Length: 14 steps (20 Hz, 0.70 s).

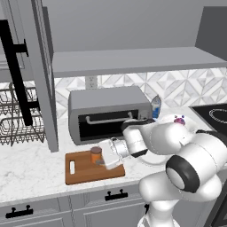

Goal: From the different types of pastries on the counter, select a croissant and place it on the cutting board. Then retrieve a jar of jam from the cabinet and place it alongside the croissant on the cutting board.

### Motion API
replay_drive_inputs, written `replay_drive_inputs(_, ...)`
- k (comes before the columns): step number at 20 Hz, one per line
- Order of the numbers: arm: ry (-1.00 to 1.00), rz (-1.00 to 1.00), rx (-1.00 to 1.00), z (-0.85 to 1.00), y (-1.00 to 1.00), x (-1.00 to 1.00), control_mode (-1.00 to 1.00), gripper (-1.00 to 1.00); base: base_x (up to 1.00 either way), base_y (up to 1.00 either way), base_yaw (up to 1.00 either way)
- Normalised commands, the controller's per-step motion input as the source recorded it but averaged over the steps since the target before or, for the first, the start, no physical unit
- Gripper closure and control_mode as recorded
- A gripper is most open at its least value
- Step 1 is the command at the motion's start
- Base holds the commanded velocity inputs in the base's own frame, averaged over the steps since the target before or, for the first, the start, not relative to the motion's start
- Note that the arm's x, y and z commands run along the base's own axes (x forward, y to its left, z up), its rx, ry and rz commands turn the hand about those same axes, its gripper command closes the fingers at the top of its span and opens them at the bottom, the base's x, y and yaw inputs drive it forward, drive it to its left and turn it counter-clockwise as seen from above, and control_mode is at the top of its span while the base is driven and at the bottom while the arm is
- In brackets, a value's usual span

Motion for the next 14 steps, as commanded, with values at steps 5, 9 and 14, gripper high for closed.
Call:
replay_drive_inputs(5, 0.00, -0.08, 0.04, -0.35, 0.02, 0.41, -1.00, 1.00, 0.00, 0.00, 0.00)
replay_drive_inputs(9, 0.00, -0.13, 0.00, 0.00, 0.13, 0.18, -1.00, 1.00, 0.00, 0.00, 0.00)
replay_drive_inputs(14, -0.02, -0.10, 0.00, -0.08, 0.12, 0.02, -1.00, 1.00, 0.00, 0.00, 0.00)
